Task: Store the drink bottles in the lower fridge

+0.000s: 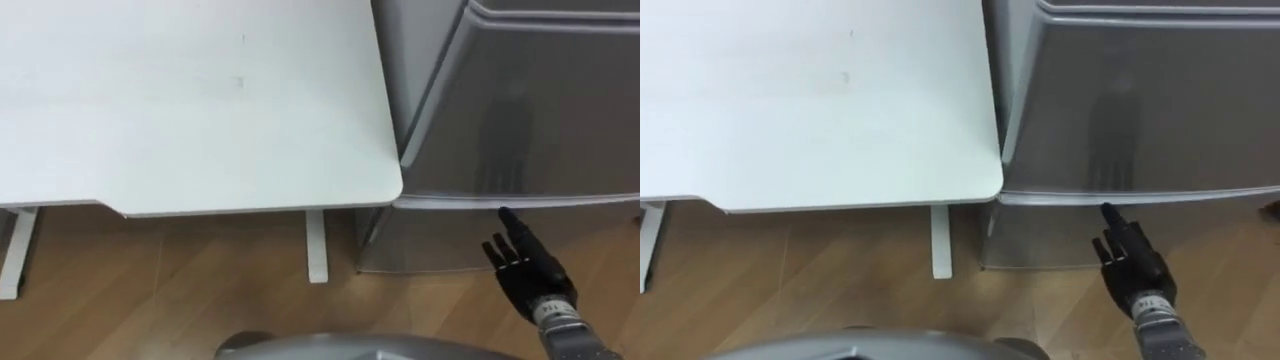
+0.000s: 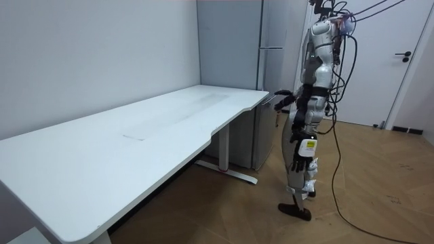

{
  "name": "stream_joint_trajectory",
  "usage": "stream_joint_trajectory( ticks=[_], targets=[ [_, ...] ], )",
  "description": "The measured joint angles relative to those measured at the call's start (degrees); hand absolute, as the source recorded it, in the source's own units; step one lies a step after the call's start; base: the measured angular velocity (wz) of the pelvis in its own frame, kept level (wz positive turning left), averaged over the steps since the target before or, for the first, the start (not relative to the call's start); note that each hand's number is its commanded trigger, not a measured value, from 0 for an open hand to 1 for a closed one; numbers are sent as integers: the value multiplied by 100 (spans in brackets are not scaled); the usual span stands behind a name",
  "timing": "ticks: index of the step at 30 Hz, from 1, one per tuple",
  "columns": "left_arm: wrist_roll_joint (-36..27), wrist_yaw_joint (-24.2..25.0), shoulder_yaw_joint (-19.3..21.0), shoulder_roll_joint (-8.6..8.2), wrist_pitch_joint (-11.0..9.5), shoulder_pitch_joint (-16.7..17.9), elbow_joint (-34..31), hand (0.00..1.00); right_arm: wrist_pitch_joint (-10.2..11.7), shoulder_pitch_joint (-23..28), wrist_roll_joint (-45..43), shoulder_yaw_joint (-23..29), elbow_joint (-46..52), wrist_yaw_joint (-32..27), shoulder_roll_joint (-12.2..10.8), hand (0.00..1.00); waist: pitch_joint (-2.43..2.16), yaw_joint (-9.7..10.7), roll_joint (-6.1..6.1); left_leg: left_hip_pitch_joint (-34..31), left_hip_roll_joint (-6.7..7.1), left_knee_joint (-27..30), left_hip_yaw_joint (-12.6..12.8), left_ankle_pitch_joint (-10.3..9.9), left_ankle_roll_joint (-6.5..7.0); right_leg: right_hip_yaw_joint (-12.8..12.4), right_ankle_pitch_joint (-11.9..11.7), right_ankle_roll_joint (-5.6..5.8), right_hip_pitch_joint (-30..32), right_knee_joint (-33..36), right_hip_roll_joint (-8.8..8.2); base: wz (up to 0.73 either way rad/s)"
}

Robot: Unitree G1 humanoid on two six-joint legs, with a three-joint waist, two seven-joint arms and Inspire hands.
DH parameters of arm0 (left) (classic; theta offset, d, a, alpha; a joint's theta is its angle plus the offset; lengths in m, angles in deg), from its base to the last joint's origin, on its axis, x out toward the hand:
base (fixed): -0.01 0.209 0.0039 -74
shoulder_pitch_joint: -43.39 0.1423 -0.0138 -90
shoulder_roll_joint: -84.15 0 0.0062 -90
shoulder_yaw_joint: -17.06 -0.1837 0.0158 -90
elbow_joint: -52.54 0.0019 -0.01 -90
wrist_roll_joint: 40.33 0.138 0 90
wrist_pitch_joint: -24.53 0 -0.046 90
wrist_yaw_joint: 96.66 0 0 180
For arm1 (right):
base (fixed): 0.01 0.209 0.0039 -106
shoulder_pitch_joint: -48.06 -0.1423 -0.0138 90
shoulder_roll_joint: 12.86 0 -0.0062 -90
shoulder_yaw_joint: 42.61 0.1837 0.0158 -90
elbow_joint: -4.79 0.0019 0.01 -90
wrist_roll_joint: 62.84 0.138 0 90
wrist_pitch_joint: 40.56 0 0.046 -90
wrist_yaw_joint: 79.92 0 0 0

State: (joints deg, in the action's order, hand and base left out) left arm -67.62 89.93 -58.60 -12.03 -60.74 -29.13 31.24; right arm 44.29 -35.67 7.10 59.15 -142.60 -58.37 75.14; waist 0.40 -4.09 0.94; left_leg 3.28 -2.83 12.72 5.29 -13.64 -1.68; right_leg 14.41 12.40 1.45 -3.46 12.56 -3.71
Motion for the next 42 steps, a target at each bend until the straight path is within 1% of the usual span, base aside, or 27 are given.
stream_joint_trajectory(
  ticks=[1, 2, 3, 8, 9, 10, 11, 13, 21, 22, 24, 26, 28, 31, 35, 37, 42],
  targets=[
    [2, -14, 0, -6, 0, 16, -1, 0, -3, 13, 67, -83, 0, 13, -67, 0, -1, -53, -11, 19, -1, 0, -3, 1, -2, 7, 0, 0, -26, -2, 0, 0],
    [2, -22, 0, -7, 1, 21, -2, 0, -11, 27, 102, -155, 0, 28, -80, 0, -1, -70, -10, 30, -1, 0, -10, 2, -2, 16, 0, 0, -43, -7, 0, 6],
    [2, -35, 0, -16, 4, 39, -2, 0, -88, 45, 161, -212, 0, 59, -98, 0, -8, -101, 4, 39, 1, 0, -28, 2, -2, 37, 0, 0, -65, -8, -4, 9],
    [-1, -142, 4, -19, 26, 137, -1, 0, -204, 60, 234, -217, 0, 192, -138, 0, -7, -109, 123, 40, 11, 23, -76, 1, -2, 103, -1, 2, -152, -25, -16, 7],
    [0, -155, 4, -19, 37, 143, -2, 0, -222, 69, 233, -216, -6, 199, -153, 0, -12, -97, 131, 34, 12, 43, -89, 1, -2, 122, -6, 3, -168, -59, -14, 7],
    [0, -153, 7, -19, 43, 138, -5, 0, -246, 68, 233, -215, -6, 220, -159, 0, -34, -97, 150, 28, 11, 50, -94, 1, -2, 133, -16, 2, -183, -86, -10, 6],
    [0, -149, 7, -19, 44, 134, -6, 0, -247, 67, 233, -215, -6, 240, -163, 0, -46, -97, 142, 29, 11, 54, -97, 1, -2, 137, -17, 3, -192, -87, -10, 5],
    [0, -142, 8, -19, 44, 133, -7, 0, -247, 68, 233, -213, -6, 253, -187, 0, -51, -97, 169, 44, 14, 66, -103, 1, -2, 143, -20, 8, -230, -96, -11, 4],
    [-33, -131, -3, -18, 45, 97, -9, 0, -239, 80, 195, -215, -25, 253, -193, 0, -42, -41, 169, 30, 26, 54, -172, 1, -2, 186, -21, 15, -245, -107, -14, 4],
    [-43, -144, -4, -18, 44, 87, -14, 0, -239, 95, 169, -245, -28, 253, -194, 0, -50, -40, 150, 31, 27, 54, -172, 1, -2, 186, -19, 17, -247, -109, -16, 0],
    [-40, -159, 1, -8, 30, 83, -13, 0, -234, 135, 90, -283, -78, 255, -191, 0, -43, -27, 170, 40, 37, 46, -188, 1, -1, 202, -18, 19, -272, -136, -19, 4],
    [-9, -227, 15, 5, 21, 82, 1, 0, -194, 152, -178, -312, -432, 267, -183, 0, -41, 13, 176, 58, 48, 45, -236, 1, -1, 262, -23, 27, -337, -193, -20, 13],
    [25, -281, 21, 1, 20, 88, -5, 0, -188, 163, -1125, -312, -816, 240, -182, 0, -33, 30, 198, 60, 50, 43, -243, 1, -1, 303, -20, 32, -349, -199, -25, 7],
    [23, -386, 13, -4, 19, 89, -10, 0, -202, 228, -2042, -430, -1234, 53, -187, 0, -17, 38, 195, 65, 49, 45, -248, 1, -1, 300, -20, 32, -350, -193, -23, 0],
    [-8, -471, 12, -18, 8, 35, 7, 0, -202, 303, -2633, -559, -1469, -182, -193, 0, -5, 66, 179, 93, 49, 39, -243, 1, -1, 300, -21, 31, -376, -181, -24, 0],
    [-7, -493, 12, -24, -3, -59, 84, 0, -195, 285, -3057, -557, -1684, -236, -205, 0, 0, 69, 188, 103, 49, -14, -244, -1, -1, 307, -21, 31, -390, -189, -25, 0],
    [1, -519, -38, -53, 3, -110, 109, 0, -201, 275, -3688, -599, -1893, -527, -269, 0, 0, 79, 195, 30, 53, 2, -259, -1, 1, 295, -21, 31, -330, -205, -21, 0]
  ],
)
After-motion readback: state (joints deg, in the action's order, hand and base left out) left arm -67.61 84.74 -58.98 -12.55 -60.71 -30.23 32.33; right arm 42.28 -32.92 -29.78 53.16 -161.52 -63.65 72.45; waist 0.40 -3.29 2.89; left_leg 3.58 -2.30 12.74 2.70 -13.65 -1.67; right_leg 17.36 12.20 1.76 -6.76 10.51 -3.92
